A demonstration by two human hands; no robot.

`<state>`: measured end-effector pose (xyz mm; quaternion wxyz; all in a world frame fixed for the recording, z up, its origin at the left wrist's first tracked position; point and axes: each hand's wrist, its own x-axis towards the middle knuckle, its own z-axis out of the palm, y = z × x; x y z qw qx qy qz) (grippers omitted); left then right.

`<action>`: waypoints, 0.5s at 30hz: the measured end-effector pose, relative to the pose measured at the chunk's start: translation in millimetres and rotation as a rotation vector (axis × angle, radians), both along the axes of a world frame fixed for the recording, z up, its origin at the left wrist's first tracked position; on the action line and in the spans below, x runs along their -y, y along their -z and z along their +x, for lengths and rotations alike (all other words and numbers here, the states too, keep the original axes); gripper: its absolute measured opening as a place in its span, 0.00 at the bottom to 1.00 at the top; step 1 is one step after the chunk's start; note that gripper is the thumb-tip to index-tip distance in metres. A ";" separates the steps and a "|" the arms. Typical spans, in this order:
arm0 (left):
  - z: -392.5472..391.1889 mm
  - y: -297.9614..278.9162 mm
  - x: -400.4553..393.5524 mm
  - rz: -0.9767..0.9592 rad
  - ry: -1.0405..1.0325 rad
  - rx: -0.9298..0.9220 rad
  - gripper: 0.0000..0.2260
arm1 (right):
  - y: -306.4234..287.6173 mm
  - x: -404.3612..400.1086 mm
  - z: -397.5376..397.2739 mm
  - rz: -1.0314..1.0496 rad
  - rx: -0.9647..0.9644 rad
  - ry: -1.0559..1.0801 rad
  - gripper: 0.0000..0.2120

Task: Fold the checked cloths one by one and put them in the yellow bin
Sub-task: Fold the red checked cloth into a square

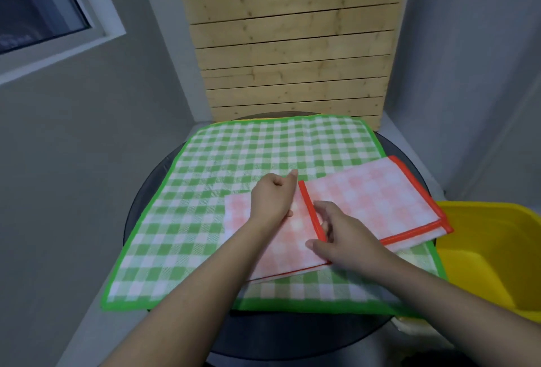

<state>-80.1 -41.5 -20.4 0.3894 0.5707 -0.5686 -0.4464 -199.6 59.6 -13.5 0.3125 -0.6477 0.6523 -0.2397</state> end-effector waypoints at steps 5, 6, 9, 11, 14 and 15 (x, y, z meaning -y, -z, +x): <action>8.6 12.8 16.7 -0.328 0.154 0.628 0.10 | 3.4 -0.1 1.8 -0.022 -0.013 -0.011 0.28; 9.4 14.6 17.7 -0.315 0.171 0.650 0.11 | 4.3 -0.3 1.6 -0.019 -0.017 -0.011 0.25; 8.2 13.8 22.7 -0.295 0.175 0.622 0.09 | 8.0 -0.9 2.4 -0.018 -0.036 -0.009 0.17; 6.3 11.5 24.8 -0.259 0.186 0.626 0.07 | 10.7 -0.9 3.5 -0.019 -0.047 -0.010 0.14; 9.7 2.2 25.8 -0.167 0.161 0.591 0.03 | 7.9 0.9 2.6 -0.004 -0.064 -0.004 0.13; 13.2 -1.9 25.2 -0.126 0.142 0.565 0.03 | 6.9 3.3 0.2 -0.007 -0.067 0.005 0.13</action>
